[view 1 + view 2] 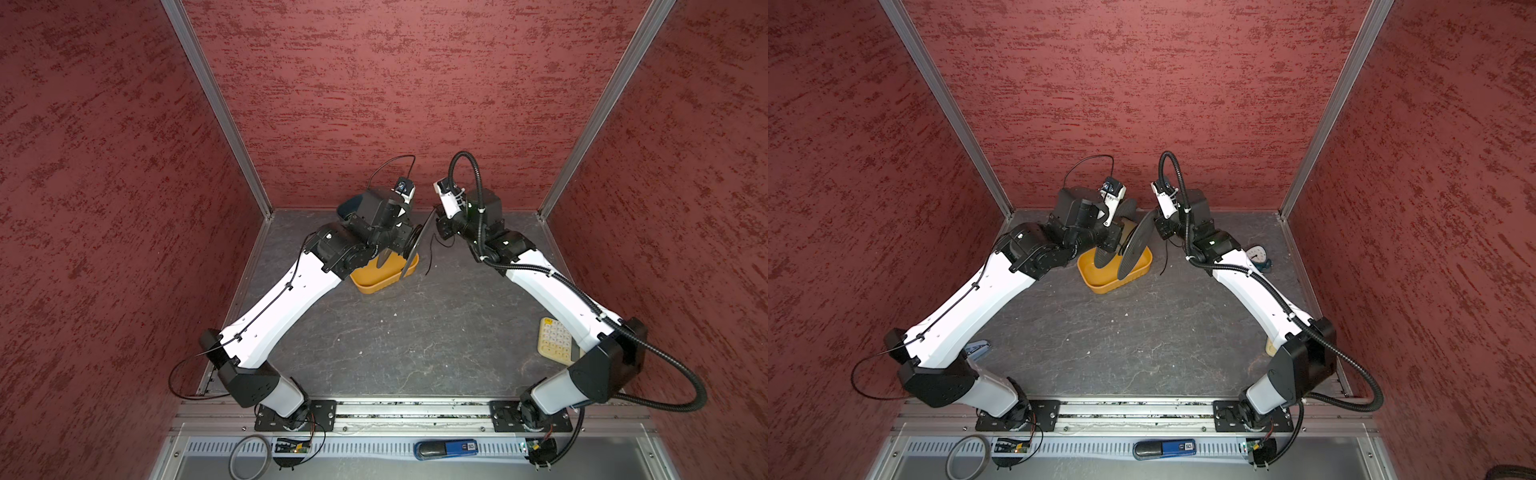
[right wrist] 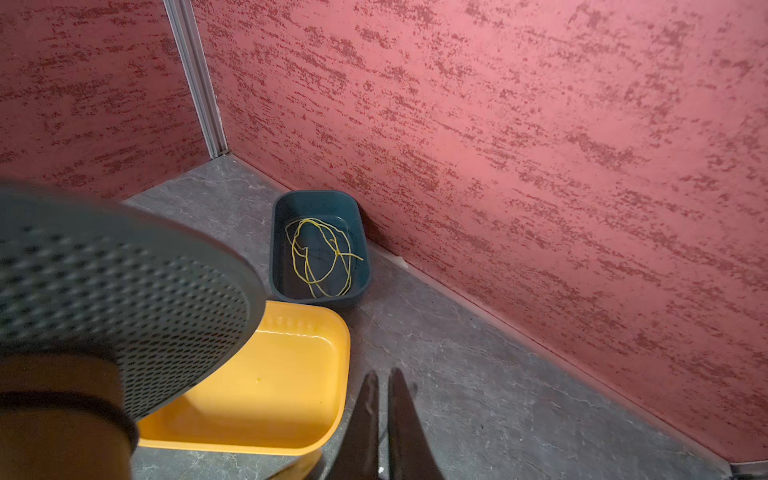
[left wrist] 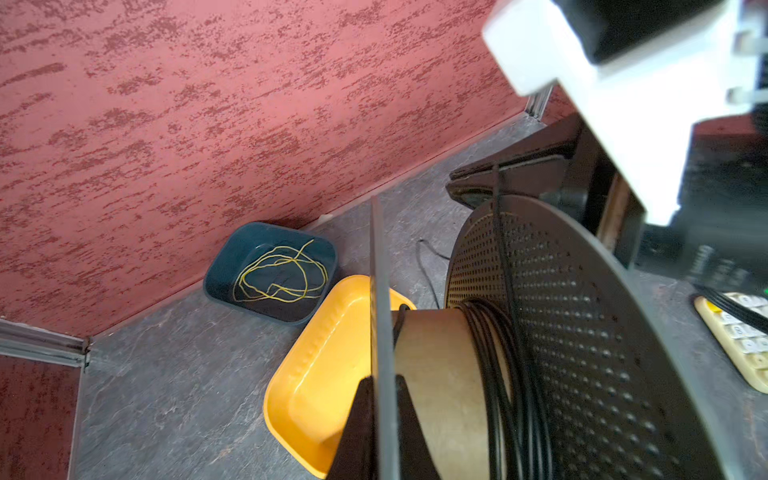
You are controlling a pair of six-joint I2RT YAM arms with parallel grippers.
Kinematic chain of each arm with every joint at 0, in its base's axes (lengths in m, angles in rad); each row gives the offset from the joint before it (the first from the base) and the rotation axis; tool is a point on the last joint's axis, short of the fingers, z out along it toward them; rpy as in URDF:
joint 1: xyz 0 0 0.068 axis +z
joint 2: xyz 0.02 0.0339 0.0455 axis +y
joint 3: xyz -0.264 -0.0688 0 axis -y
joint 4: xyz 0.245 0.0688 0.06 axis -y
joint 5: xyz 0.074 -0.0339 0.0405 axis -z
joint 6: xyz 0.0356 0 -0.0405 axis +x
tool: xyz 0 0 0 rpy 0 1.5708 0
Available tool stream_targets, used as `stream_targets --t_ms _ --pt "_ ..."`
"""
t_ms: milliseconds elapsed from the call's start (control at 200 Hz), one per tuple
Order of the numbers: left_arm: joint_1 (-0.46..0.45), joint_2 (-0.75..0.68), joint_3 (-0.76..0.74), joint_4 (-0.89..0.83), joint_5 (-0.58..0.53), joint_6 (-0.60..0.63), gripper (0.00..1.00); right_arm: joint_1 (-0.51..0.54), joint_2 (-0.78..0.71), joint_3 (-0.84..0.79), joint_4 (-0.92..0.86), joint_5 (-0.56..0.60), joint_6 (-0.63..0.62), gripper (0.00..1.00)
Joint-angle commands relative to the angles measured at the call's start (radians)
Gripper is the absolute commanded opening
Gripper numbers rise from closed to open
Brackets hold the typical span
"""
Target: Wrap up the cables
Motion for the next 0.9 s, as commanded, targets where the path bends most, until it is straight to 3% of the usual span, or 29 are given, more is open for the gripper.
stream_targets --t_ms 0,145,220,446,671,897 --pt "-0.003 -0.053 0.046 -0.061 0.048 0.022 0.00 -0.072 -0.004 -0.028 0.036 -0.091 0.057 0.09" --pt "-0.002 -0.062 0.085 -0.070 0.086 0.011 0.00 -0.162 -0.013 -0.135 0.152 -0.357 0.136 0.11" --pt "-0.002 -0.073 0.100 -0.055 0.126 0.005 0.00 -0.175 -0.032 -0.206 0.235 -0.420 0.149 0.13" --pt "0.000 -0.100 0.146 0.025 0.216 -0.015 0.00 -0.175 -0.140 -0.378 0.356 -0.431 0.189 0.27" --pt "0.000 -0.119 0.157 0.100 0.264 -0.025 0.00 -0.175 -0.300 -0.522 0.362 -0.450 0.206 0.63" --pt "-0.001 -0.128 0.186 0.146 0.282 -0.036 0.00 -0.174 -0.490 -0.620 0.335 -0.473 0.255 0.80"
